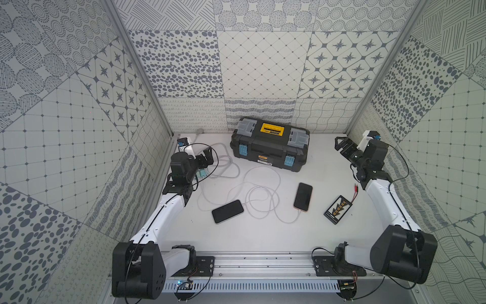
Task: Unplug the charging cable from the phone
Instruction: Pick up the phone at the center of the board.
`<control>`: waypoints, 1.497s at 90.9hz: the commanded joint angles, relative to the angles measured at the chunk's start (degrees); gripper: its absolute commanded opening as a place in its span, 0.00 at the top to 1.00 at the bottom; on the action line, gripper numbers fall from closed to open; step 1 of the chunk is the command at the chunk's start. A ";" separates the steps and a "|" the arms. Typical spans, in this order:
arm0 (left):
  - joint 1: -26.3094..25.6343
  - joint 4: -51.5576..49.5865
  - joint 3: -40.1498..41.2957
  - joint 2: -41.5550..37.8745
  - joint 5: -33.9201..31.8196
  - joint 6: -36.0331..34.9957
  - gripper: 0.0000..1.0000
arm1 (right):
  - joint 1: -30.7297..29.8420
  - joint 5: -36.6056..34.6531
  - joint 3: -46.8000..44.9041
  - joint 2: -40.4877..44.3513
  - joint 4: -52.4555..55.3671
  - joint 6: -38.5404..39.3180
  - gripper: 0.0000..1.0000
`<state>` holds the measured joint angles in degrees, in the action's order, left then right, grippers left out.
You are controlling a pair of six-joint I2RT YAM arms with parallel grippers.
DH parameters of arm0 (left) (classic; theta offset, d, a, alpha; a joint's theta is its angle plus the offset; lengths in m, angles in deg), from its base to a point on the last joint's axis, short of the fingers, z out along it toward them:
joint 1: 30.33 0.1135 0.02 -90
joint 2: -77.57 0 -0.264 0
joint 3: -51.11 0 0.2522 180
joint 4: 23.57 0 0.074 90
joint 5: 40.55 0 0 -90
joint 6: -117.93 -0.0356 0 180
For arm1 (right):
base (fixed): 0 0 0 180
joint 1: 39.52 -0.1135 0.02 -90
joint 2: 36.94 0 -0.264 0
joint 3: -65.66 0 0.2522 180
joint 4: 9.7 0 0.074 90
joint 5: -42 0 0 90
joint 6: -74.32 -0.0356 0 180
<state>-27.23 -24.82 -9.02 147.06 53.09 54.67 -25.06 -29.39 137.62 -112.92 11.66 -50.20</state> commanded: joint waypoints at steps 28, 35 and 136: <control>-4.52 -20.47 -3.38 -2.91 9.66 13.96 0.01 | -4.65 -5.34 -0.07 10.85 22.54 3.61 0.03; -4.22 -17.83 -2.08 -2.35 14.36 16.93 0.01 | -4.68 -2.13 -0.19 11.37 22.70 3.89 0.03; -28.73 -46.95 -14.08 11.05 0.95 4.42 0.13 | -31.28 -27.78 7.76 -4.78 55.57 -5.31 0.03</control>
<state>-51.56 -62.91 -20.39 155.32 59.80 63.92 -53.25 -53.52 143.26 -113.86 64.25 -52.84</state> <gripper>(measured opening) 0.878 0.969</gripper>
